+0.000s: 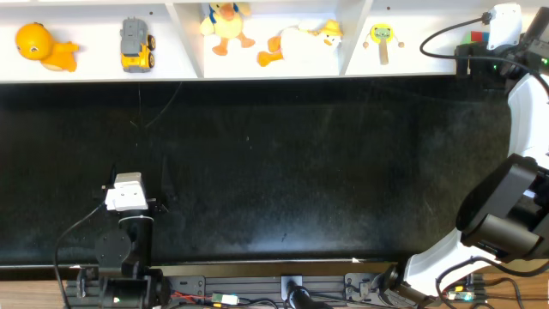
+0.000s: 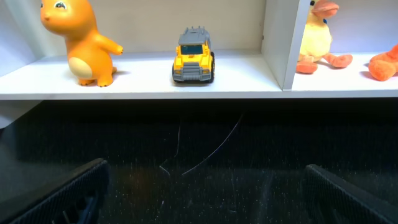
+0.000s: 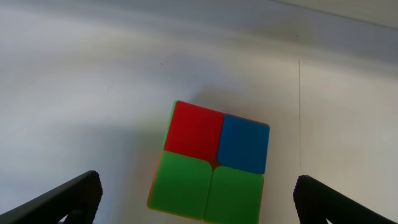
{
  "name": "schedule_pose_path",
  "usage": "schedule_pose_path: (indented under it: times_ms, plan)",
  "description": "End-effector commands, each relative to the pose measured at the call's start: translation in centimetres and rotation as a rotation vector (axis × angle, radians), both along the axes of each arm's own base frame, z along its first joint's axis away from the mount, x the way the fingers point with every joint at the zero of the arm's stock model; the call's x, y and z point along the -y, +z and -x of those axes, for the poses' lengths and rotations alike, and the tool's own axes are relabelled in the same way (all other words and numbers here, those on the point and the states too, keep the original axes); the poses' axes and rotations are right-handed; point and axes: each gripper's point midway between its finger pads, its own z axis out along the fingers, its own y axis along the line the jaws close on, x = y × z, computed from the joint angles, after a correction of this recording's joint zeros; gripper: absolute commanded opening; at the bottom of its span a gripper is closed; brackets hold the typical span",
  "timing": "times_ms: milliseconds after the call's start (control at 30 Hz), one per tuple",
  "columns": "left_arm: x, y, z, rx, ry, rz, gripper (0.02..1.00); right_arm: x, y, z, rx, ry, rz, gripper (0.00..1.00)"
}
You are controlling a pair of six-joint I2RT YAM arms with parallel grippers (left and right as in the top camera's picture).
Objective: Store Toys
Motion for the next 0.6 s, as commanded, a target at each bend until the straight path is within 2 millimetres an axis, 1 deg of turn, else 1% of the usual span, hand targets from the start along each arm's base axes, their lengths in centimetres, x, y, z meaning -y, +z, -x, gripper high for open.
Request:
schedule_pose_path:
  times_ms: [33, 200, 367, 533, 567, 600]
  plan:
    - [-0.1, 0.0, 0.0, 0.005, 0.003, -0.015, 0.998, -0.8, 3.3, -0.3, 0.069, 0.003, 0.001, 0.998]
    - [-0.1, 0.0, 0.0, 0.005, 0.003, -0.015, 0.998, -2.1, 3.8, 0.9, 0.073, 0.018, -0.004, 0.996]
    - [-0.1, 0.0, 0.0, 0.005, 0.003, -0.015, 0.998, -3.1, 3.5, 3.1, 0.061, 0.003, -0.024, 0.996]
    - [-0.1, 0.0, 0.0, 0.005, 0.003, -0.015, 0.998, -3.6, 3.0, 6.2, 0.052, -0.041, -0.007, 0.998]
    - [-0.1, 0.0, 0.0, 0.005, 0.003, -0.016, 0.998, -4.0, 2.8, 6.9, 0.049, -0.041, -0.008, 0.998]
    - [-0.1, 0.0, 0.0, 0.005, 0.003, -0.016, 0.998, -4.6, 2.1, 8.3, 0.037, -0.041, -0.013, 0.996]
